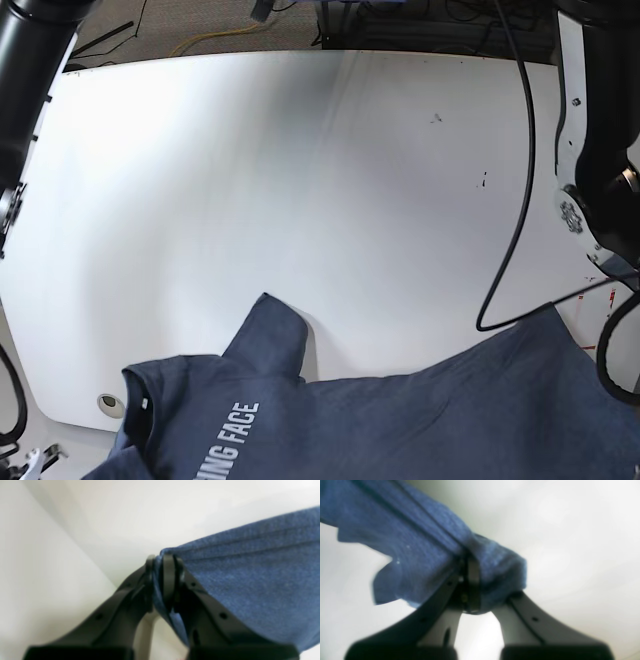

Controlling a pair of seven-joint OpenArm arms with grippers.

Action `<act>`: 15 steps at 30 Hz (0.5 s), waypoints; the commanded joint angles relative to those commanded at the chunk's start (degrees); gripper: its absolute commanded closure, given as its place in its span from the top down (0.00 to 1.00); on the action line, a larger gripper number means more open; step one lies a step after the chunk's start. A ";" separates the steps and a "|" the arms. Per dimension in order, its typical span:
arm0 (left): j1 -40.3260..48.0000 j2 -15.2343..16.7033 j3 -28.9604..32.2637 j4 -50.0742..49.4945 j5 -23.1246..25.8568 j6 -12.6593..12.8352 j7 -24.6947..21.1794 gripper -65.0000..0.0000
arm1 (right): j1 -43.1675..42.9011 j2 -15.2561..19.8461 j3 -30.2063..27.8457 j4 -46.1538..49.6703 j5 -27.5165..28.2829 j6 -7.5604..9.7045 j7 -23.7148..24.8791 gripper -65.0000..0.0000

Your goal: Fold the T-shirt properly

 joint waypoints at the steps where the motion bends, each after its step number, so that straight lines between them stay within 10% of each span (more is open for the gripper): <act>1: -0.79 0.00 0.09 -0.35 0.00 -0.44 0.09 0.00 | 0.00 0.09 0.00 0.09 0.00 0.31 -0.70 0.00; 9: 2.02 0.53 2.46 5.19 0.00 -4.31 7.03 0.00 | -3.99 6.07 0.44 9.85 2.73 0.31 -3.16 0.00; 15: 13.54 3.52 2.64 12.92 0.00 -4.75 11.60 0.00 | -26.76 8.09 15.82 14.51 7.38 0.31 -3.16 0.00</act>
